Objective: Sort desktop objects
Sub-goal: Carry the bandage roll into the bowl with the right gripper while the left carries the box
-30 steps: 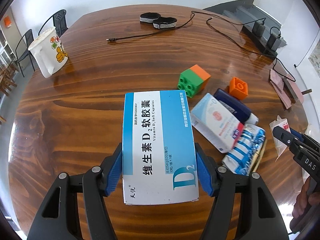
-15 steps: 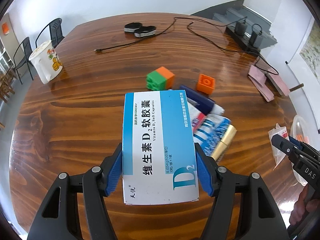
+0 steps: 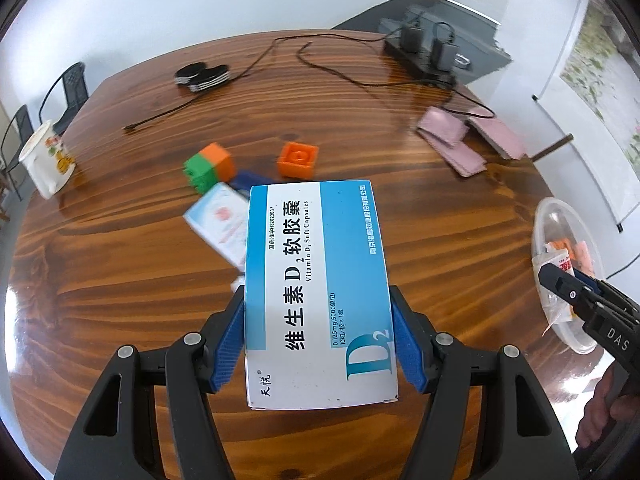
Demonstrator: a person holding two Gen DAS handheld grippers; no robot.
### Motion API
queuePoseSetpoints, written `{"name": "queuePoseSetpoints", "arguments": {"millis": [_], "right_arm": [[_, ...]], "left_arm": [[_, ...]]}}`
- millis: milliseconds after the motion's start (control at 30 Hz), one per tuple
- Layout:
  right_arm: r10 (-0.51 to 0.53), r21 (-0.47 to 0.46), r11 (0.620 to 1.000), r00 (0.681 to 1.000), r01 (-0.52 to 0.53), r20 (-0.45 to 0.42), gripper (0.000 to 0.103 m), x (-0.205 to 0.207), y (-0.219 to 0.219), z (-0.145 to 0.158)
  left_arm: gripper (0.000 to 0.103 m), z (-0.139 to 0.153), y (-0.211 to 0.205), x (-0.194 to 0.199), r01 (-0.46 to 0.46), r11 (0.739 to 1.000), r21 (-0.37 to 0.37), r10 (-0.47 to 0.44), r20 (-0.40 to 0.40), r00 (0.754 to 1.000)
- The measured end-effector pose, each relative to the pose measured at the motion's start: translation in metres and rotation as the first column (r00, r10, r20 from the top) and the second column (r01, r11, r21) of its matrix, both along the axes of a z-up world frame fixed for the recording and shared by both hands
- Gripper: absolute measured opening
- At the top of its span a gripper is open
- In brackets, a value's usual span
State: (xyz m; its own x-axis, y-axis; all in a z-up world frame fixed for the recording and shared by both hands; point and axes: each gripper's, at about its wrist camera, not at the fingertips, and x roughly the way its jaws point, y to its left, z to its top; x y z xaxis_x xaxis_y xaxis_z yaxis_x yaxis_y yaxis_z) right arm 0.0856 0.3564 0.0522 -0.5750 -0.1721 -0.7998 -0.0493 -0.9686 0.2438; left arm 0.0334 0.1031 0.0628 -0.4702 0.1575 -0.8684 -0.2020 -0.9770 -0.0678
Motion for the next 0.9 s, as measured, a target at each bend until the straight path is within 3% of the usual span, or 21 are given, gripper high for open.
{"name": "queuePoseSetpoints", "arguments": {"millis": [633, 900], "right_arm": [[-0.196, 0.006, 0.981, 0.98, 0.196, -0.032, 0.042, 0.049, 0.119, 0.008], [-0.242, 0.014, 0.97, 0.97, 0.242, -0.02, 0.042, 0.064, 0.152, 0.004]], "left_arm": [[0.068, 0.014, 0.122, 0.023, 0.168, 0.986, 0.007, -0.167, -0.049, 0.985], [0.068, 0.014, 0.175, 0.028, 0.259, 0.966, 0.015, -0.257, -0.058, 0.965]]}}
